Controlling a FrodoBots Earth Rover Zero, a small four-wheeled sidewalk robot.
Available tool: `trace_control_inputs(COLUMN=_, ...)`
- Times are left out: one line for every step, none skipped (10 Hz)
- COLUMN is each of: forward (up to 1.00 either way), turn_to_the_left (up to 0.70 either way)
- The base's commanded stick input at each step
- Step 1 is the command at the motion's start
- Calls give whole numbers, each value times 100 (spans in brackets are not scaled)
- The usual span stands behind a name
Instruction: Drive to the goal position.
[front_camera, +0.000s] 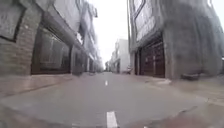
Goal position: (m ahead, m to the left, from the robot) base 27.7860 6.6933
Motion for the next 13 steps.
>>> trace_control_inputs(forward=85, turn_to_the_left=0)
trace_control_inputs(forward=85, turn_to_the_left=0)
trace_control_inputs(forward=85, turn_to_the_left=0)
trace_control_inputs(forward=85, turn_to_the_left=-10)
trace_control_inputs(forward=85, turn_to_the_left=-24)
trace_control_inputs(forward=85, turn_to_the_left=-32)
trace_control_inputs(forward=85, turn_to_the_left=-34)
trace_control_inputs(forward=85, turn_to_the_left=-34)
trace_control_inputs(forward=85, turn_to_the_left=-23)
trace_control_inputs(forward=85, turn_to_the_left=0)
trace_control_inputs(forward=85, turn_to_the_left=0)
trace_control_inputs(forward=85, turn_to_the_left=0)
trace_control_inputs(forward=85, turn_to_the_left=0)
